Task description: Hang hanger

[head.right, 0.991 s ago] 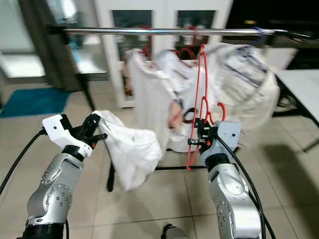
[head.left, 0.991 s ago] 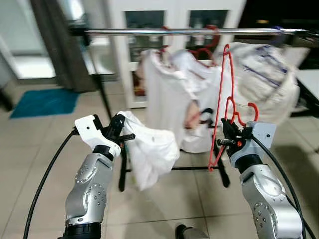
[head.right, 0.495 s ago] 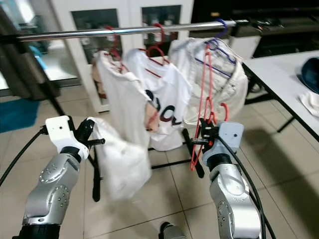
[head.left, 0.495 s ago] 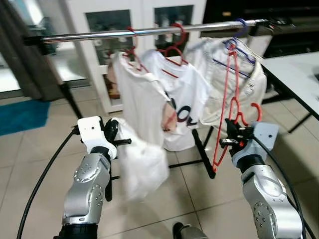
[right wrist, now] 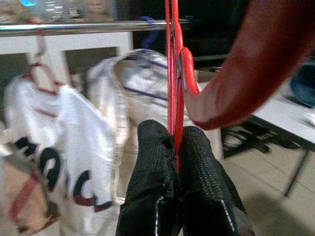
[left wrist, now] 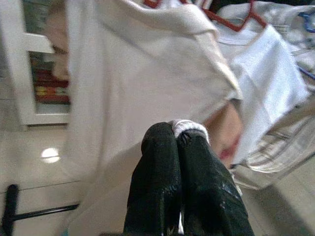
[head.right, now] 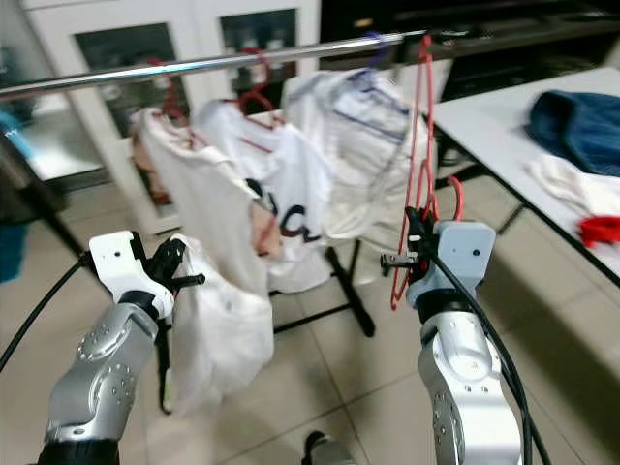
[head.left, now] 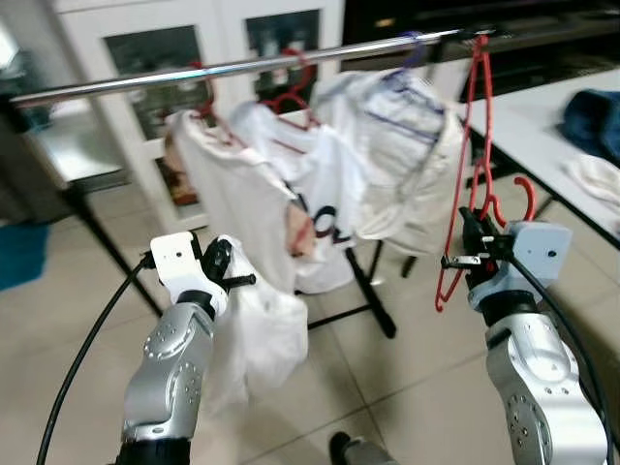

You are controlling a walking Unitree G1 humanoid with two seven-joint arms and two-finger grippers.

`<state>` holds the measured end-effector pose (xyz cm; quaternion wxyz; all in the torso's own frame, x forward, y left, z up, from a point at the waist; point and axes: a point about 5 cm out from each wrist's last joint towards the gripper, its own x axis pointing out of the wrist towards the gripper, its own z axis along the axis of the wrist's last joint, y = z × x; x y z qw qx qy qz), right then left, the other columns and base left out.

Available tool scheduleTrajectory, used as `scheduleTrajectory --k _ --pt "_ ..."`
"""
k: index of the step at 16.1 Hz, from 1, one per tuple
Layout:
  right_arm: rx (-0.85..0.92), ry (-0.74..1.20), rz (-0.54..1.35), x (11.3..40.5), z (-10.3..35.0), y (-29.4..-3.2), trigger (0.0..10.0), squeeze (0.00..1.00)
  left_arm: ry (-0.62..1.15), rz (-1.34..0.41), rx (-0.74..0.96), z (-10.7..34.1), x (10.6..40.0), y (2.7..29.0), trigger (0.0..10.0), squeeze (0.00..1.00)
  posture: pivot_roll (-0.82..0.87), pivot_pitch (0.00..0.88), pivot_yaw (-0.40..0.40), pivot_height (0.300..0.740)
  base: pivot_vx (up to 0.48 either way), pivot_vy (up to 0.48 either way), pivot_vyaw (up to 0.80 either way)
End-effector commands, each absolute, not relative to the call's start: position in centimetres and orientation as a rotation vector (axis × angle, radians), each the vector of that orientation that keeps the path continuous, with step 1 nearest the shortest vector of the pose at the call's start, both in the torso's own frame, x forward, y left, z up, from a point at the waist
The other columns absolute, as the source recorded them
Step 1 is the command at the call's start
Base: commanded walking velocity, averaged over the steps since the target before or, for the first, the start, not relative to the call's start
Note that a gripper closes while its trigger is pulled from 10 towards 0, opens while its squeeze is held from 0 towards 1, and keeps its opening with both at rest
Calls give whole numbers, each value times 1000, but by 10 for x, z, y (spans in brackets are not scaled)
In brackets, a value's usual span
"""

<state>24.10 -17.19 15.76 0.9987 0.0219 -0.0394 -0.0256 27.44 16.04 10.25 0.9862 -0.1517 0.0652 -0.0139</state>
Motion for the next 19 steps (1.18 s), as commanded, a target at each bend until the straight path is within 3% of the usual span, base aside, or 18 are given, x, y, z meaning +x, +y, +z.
scheduleTrajectory --k 1,3,6,8,11,15,19 --pt "56 -81 -111 241 155 -178 10000 0 64 -38 -314 114 275 163 10000 0 -106 0 65 740 0 0 -800" --pt "188 -71 -116 240 152 -180 10000 0 -5 -27 -206 128 280 178 10000 0 -106 0 62 740 0 0 -800" --pt "229 -2 -129 238 144 -182 10000 0 26 -131 -43 136 283 186 10000 0 -106 0 62 740 0 0 -800" --pt "197 51 -90 231 140 -179 10000 0 108 -174 -82 128 271 181 10000 0 -107 0 53 740 0 0 -800" --pt "122 140 -66 223 127 -183 10000 0 111 -170 -67 127 262 176 10000 0 -94 0 30 740 0 0 0" --pt "80 172 -101 227 133 -197 10000 0 135 -245 -38 128 275 161 10000 0 -128 0 34 740 0 0 0" --pt "101 230 -144 224 121 -201 10000 0 145 -250 -22 129 278 162 10000 0 -131 0 44 740 0 -269 -686"
